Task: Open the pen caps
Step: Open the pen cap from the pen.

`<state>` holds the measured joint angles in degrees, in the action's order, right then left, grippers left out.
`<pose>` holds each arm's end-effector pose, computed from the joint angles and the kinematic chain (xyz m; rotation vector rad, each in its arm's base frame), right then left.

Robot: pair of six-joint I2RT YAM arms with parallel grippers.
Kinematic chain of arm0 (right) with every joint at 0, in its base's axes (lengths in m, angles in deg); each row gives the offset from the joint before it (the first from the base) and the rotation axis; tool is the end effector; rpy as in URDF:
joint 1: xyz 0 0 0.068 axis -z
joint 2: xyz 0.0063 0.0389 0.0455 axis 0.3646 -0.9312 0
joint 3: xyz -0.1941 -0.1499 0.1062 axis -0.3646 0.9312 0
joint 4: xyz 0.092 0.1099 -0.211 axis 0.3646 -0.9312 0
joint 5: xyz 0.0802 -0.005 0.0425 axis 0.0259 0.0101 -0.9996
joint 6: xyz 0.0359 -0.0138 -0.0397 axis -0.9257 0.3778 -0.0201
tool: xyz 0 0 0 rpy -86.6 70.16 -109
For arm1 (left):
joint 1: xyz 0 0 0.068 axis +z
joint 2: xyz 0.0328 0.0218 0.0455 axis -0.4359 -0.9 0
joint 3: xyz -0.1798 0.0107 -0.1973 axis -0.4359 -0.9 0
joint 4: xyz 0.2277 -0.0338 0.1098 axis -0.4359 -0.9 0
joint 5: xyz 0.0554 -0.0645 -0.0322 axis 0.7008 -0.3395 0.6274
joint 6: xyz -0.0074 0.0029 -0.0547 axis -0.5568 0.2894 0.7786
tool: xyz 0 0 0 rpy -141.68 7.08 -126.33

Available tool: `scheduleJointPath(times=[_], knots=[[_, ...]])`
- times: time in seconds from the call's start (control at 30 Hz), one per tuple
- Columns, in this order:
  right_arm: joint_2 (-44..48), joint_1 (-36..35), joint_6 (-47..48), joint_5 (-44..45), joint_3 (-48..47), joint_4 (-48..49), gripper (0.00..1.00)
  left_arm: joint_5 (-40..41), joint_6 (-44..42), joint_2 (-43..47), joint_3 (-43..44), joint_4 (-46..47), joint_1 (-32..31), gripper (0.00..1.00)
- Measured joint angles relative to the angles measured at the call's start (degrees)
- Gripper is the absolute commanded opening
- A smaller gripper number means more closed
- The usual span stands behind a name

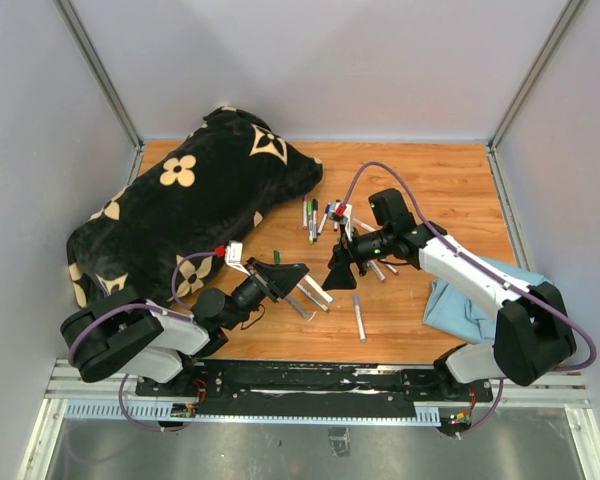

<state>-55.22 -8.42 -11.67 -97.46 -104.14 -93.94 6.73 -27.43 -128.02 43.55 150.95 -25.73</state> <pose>0.2318 0.1678 0.2574 -1.1909 1.9162 1.2716 0.1305 -0.1582 0.1876 -0.0746 1.4498 -1.4258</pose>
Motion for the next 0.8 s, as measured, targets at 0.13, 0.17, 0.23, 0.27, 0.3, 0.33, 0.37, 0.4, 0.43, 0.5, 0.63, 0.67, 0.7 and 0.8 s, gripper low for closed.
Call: scheduleJointPath(times=[0.13,0.17,0.23,0.27,0.3,0.33,0.37,0.4,0.43,0.5,0.63,0.67,0.7,0.8], knots=[[0.09,-1.88,-0.07,-2.23,0.02,0.35,0.78,0.02,0.04,-0.11,0.0,0.0,-0.02,0.0],[0.15,-2.36,-0.07,-2.8,0.02,0.37,0.78,0.02,0.04,-0.11,0.0,0.0,-0.02,0.0],[0.22,-3.43,-0.07,-3.19,0.02,0.52,0.75,0.0,0.09,-0.13,0.0,0.0,-0.02,0.0],[0.22,-4.04,-0.04,-3.13,0.02,0.66,0.71,0.0,0.2,-0.17,0.09,0.0,-0.02,0.0],[0.22,-4.55,-0.04,-3.06,0.02,0.74,0.66,0.0,0.28,-0.33,0.22,0.0,-0.02,0.0],[0.2,-5.05,-0.04,-3.02,0.02,0.79,0.62,-0.02,0.39,-0.52,0.39,0.02,-0.02,0.0],[0.2,-5.57,-0.04,-2.89,0.02,0.83,0.57,-0.02,0.46,-0.68,0.5,0.02,-0.02,0.0],[0.13,-5.9,-0.11,-2.73,0.02,0.9,0.52,-0.04,0.55,-0.85,0.61,0.02,-0.02,0.0],[0.07,-6.14,-0.2,-2.51,0.02,0.96,0.48,-0.04,0.66,-0.96,0.68,0.02,-0.02,0.0],[-0.02,-6.23,-0.31,-2.16,0.02,1.05,0.39,-0.07,0.85,-1.07,0.7,0.02,-0.02,0.0],[-0.02,-6.23,-0.52,-1.75,0.02,1.16,0.32,-0.09,1.09,-1.49,0.7,0.04,-0.04,0.0],[-0.02,-6.23,-0.55,-1.75,0.02,1.16,0.32,-0.09,1.11,-1.68,0.72,0.04,-0.04,0.0],[-0.02,-6.23,-0.57,-1.77,0.02,1.16,0.33,-0.09,1.14,-1.92,0.72,0.04,-0.04,0.0],[-0.13,-6.23,-0.61,-1.77,0.02,1.18,0.38,-0.04,1.33,-2.69,0.74,0.04,-0.04,0.0]])
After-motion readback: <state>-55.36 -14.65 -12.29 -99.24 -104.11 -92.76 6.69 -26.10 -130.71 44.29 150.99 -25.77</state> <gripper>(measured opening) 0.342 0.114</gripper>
